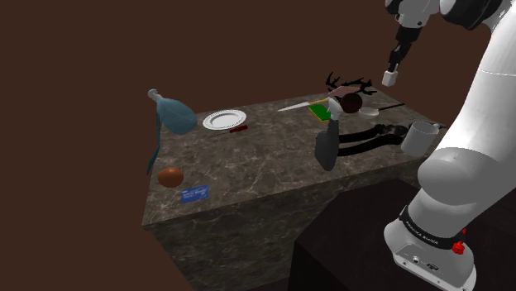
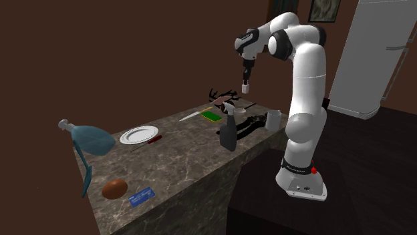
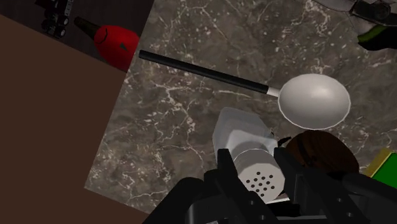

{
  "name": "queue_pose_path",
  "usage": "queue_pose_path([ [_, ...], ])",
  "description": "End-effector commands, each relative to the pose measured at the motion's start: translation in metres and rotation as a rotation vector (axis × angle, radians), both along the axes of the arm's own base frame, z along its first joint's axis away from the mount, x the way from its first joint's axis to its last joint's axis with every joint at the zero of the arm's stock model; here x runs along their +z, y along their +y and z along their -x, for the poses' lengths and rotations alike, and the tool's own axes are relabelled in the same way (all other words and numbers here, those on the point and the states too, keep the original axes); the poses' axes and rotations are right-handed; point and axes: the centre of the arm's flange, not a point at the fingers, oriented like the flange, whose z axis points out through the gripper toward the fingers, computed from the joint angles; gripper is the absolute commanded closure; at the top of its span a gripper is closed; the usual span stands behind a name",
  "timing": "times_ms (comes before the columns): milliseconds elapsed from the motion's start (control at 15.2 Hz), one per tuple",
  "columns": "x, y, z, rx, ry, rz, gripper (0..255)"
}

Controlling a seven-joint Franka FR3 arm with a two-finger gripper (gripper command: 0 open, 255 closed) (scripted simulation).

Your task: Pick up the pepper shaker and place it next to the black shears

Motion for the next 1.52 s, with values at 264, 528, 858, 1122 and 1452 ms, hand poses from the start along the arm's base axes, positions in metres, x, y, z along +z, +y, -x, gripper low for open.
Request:
queue_pose_path([
  [264,-0.033,0.001,0.0,0.0,0.0,0.0,255],
  [528,-0.054,0.001,0.0,0.0,0.0,0.0,255],
  [858,-0.08,0.001,0.0,0.0,0.0,0.0,255],
  [1122,-0.101,0.001,0.0,0.0,0.0,0.0,255],
  [1452,-0.114,0.001,0.0,0.0,0.0,0.0,255],
])
